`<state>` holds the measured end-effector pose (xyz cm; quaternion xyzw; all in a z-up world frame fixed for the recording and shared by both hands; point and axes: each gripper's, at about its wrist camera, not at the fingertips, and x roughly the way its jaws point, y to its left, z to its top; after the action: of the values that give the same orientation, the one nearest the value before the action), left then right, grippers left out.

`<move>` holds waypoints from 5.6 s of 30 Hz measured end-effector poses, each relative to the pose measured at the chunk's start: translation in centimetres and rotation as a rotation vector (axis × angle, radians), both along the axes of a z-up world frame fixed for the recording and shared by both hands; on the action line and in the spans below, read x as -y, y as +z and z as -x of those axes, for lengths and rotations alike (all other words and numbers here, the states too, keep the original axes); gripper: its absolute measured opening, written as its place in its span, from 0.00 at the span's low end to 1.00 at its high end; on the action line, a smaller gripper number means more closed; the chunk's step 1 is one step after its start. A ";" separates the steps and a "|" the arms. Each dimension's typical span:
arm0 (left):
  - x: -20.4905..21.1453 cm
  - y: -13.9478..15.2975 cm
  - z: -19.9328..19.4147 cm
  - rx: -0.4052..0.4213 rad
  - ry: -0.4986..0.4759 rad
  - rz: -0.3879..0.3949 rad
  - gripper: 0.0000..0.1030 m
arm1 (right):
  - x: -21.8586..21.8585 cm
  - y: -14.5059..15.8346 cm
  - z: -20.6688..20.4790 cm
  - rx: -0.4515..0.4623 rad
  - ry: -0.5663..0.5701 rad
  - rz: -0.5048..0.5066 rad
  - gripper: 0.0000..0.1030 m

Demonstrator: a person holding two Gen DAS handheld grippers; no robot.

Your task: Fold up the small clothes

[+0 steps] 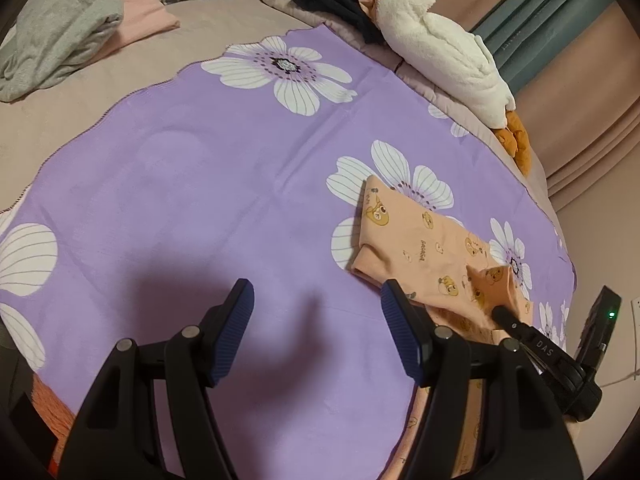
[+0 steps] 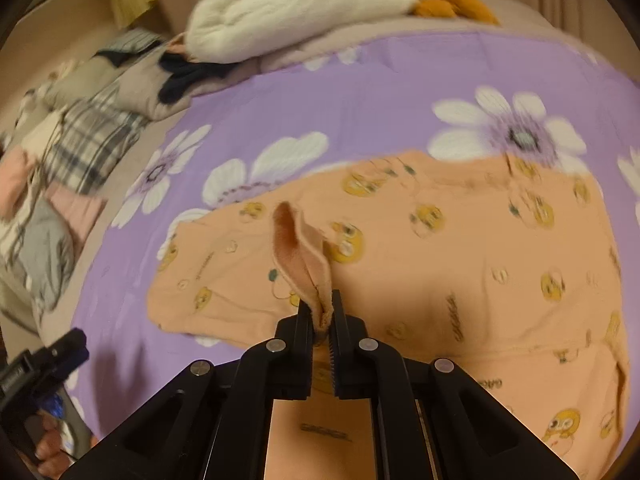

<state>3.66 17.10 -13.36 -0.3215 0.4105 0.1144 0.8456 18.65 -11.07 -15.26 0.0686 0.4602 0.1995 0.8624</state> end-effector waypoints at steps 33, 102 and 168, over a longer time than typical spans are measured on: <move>2.2 0.0 -0.9 -0.011 -0.065 -0.023 0.64 | -2.8 2.5 -1.0 0.103 0.093 0.113 0.10; 12.7 -5.2 -14.7 -0.173 -0.364 -0.152 0.64 | 16.4 2.8 -5.3 0.034 -0.330 0.105 0.09; 12.3 -5.5 -12.9 -0.162 -0.343 -0.160 0.66 | 20.4 -4.2 -2.4 -0.046 -0.420 0.086 0.05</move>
<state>16.51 4.84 -18.84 -0.1681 0.5158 0.0265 0.8397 21.04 -31.45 -19.48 0.1307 0.4636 -0.0059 0.8763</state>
